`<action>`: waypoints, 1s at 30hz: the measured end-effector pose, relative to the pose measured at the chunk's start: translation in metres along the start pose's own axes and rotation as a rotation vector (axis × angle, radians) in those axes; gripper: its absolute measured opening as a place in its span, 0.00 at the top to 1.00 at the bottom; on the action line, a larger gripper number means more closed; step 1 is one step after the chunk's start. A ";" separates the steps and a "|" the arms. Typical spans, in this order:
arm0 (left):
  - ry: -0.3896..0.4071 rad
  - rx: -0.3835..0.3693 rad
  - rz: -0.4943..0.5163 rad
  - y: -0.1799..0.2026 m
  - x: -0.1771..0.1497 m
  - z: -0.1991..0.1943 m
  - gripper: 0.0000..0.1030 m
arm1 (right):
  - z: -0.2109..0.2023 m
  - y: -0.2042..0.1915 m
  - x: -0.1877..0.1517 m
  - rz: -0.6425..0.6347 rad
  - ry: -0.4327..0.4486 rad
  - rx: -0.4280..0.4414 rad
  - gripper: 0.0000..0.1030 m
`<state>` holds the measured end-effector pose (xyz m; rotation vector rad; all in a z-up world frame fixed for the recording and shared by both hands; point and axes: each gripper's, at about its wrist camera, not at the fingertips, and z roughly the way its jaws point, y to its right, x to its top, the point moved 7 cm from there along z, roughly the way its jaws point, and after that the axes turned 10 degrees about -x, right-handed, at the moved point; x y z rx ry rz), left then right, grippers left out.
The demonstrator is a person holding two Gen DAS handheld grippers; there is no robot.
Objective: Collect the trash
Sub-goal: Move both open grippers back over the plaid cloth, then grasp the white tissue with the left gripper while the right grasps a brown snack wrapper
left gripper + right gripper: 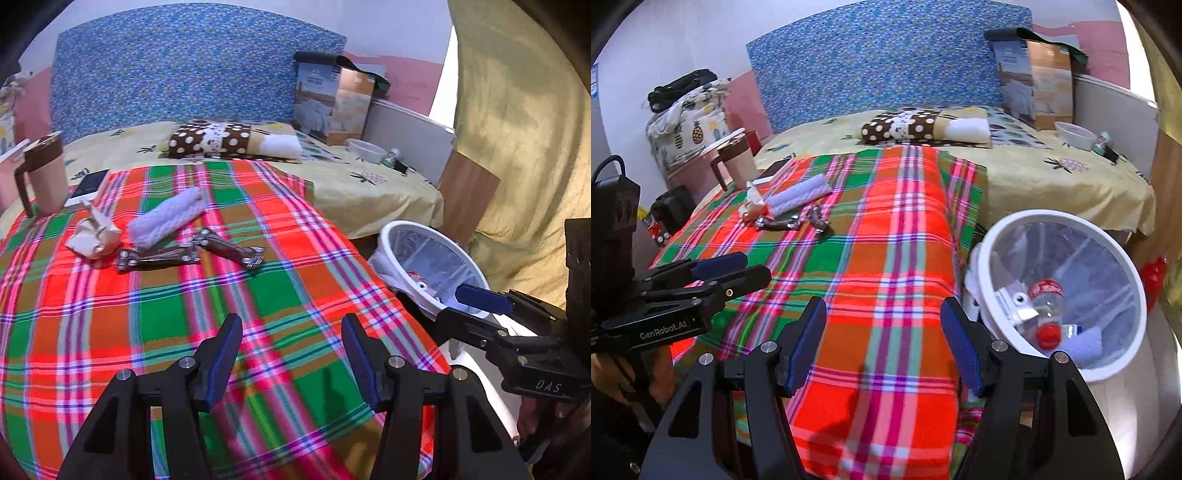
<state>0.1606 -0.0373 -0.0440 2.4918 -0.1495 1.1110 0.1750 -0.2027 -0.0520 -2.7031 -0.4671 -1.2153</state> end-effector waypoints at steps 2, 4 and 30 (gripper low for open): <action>0.009 0.009 -0.014 -0.008 0.000 -0.006 0.46 | 0.002 -0.006 0.002 -0.013 0.003 0.010 0.36; 0.016 0.021 -0.024 -0.016 0.001 -0.010 0.46 | 0.005 -0.011 0.004 -0.025 0.000 0.016 0.36; 0.068 0.194 -0.160 -0.142 0.042 -0.027 0.45 | 0.063 -0.062 0.040 -0.140 -0.056 0.074 0.48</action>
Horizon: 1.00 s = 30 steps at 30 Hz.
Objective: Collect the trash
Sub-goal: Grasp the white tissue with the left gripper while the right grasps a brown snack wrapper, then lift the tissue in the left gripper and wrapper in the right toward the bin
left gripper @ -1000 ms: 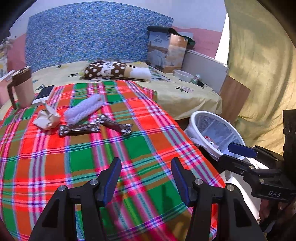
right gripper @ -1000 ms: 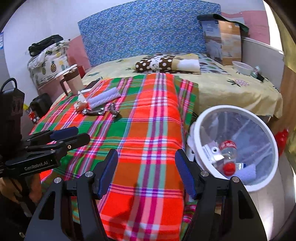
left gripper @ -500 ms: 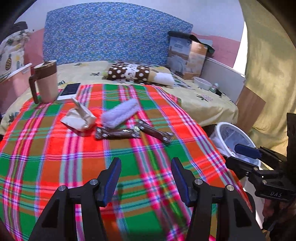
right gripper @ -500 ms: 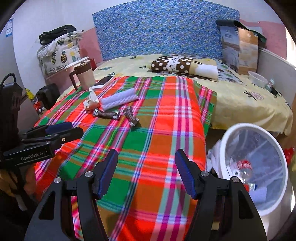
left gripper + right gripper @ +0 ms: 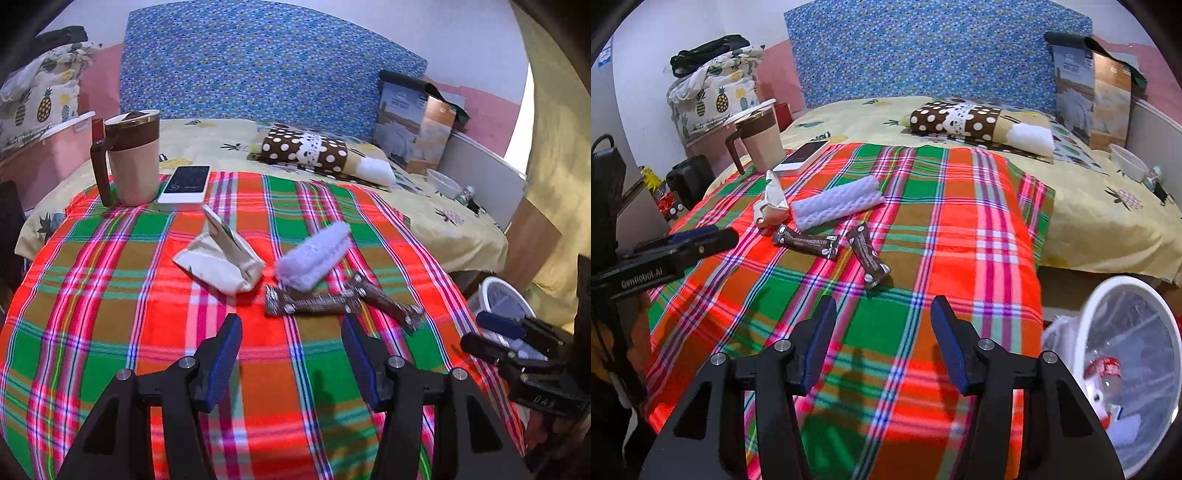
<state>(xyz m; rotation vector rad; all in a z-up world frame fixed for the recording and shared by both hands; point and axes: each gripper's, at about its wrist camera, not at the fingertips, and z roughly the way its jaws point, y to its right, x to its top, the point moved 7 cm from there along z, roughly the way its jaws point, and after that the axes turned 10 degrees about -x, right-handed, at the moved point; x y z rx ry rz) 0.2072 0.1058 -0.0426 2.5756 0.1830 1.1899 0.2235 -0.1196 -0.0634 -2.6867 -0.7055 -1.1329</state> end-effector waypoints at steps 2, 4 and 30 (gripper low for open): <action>0.007 0.007 -0.012 -0.007 0.009 0.005 0.45 | 0.005 -0.002 0.002 -0.010 -0.004 0.001 0.49; 0.006 0.012 -0.027 -0.012 0.015 0.011 0.45 | 0.010 -0.002 0.004 -0.014 -0.012 0.002 0.49; -0.033 0.059 -0.065 -0.043 0.033 0.067 0.82 | 0.040 -0.009 0.004 -0.030 -0.079 -0.004 0.76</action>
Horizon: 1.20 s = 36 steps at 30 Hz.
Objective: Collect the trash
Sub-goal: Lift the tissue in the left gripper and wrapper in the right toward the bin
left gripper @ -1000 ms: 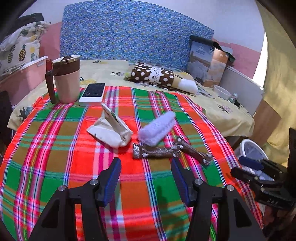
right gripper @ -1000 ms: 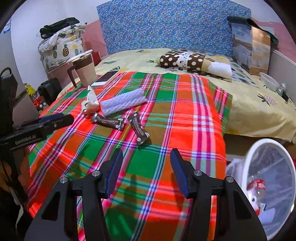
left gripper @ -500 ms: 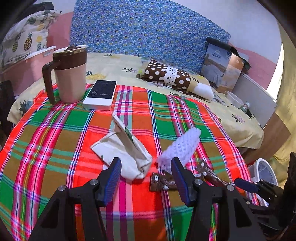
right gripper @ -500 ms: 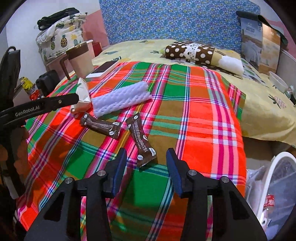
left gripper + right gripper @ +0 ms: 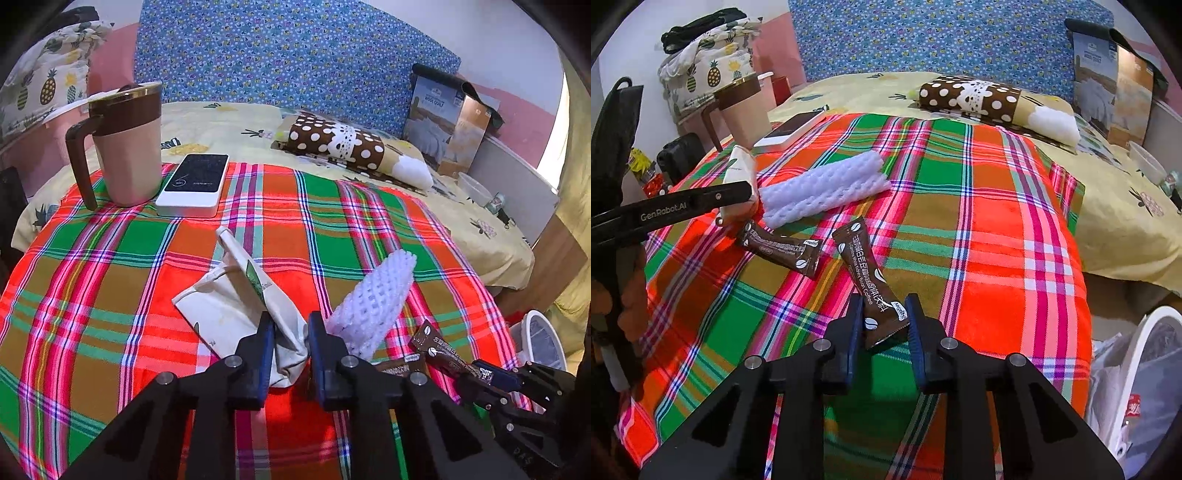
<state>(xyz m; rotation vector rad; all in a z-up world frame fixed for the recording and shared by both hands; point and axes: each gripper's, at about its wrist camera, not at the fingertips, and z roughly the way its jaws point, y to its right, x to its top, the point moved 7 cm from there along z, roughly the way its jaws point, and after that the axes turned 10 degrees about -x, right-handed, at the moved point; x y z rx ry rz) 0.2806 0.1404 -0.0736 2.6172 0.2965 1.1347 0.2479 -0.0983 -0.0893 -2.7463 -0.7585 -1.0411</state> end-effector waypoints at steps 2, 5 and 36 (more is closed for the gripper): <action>0.007 -0.003 0.005 0.002 -0.002 -0.006 0.82 | -0.005 0.001 -0.002 0.007 0.007 -0.001 0.76; 0.013 -0.014 0.013 0.008 -0.007 -0.016 0.82 | -0.011 0.003 -0.004 0.022 0.018 -0.001 0.76; -0.005 -0.236 0.189 0.148 -0.088 -0.100 0.82 | -0.085 0.049 -0.046 0.166 0.112 -0.078 0.76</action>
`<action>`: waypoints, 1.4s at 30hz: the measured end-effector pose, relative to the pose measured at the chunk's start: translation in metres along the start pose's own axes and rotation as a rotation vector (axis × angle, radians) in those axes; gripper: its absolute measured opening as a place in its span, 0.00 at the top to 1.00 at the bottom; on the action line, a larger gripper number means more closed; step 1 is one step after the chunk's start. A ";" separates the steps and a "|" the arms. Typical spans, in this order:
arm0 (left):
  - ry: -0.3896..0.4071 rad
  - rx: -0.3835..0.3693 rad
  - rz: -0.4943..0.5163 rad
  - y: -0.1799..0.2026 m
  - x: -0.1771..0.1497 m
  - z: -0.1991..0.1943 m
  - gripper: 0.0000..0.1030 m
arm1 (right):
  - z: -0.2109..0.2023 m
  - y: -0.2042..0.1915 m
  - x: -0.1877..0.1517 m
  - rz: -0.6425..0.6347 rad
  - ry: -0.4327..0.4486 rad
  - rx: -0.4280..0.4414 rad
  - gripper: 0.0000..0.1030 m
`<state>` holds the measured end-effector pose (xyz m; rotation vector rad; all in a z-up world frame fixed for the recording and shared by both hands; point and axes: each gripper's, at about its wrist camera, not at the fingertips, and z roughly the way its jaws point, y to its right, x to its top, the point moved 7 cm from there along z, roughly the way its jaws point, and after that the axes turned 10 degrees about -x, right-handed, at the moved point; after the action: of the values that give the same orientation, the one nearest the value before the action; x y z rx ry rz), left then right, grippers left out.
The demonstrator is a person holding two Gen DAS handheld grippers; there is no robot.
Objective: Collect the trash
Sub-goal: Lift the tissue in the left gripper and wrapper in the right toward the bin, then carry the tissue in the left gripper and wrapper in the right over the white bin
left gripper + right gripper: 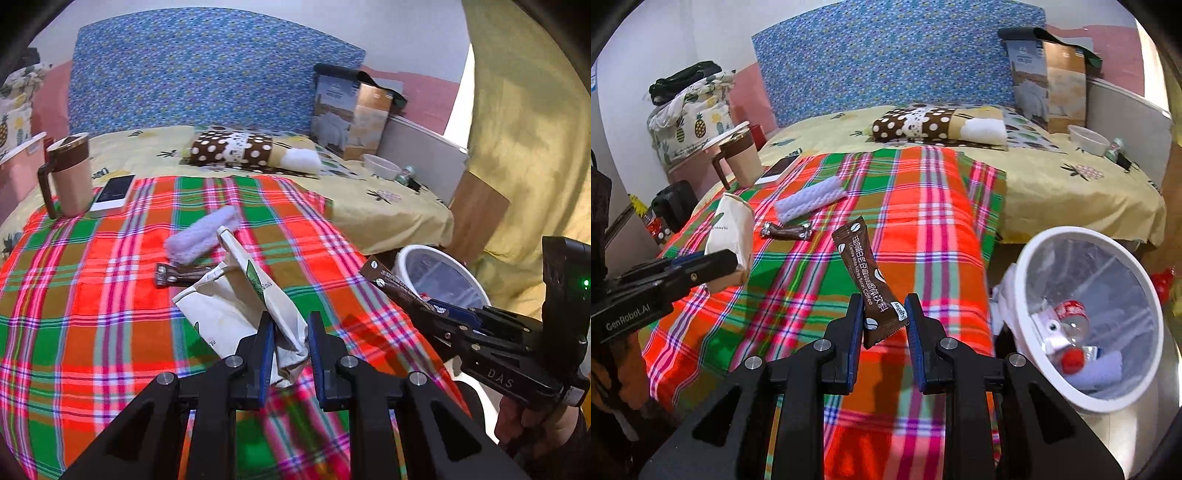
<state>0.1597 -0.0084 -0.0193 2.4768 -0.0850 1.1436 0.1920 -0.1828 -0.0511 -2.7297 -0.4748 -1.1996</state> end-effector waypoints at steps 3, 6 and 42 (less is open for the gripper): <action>-0.006 -0.018 0.014 0.012 -0.001 0.004 0.82 | -0.003 0.006 -0.003 0.011 0.005 -0.014 0.76; -0.011 -0.038 0.029 0.023 -0.001 0.008 0.82 | -0.006 0.012 -0.003 0.021 0.011 -0.027 0.76; -0.139 -0.266 0.226 0.160 0.008 0.113 0.82 | -0.025 0.145 -0.034 0.248 -0.003 -0.235 0.76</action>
<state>0.2107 -0.1973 -0.0251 2.3459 -0.5340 0.9715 0.2015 -0.3336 -0.0574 -2.8728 0.0093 -1.2547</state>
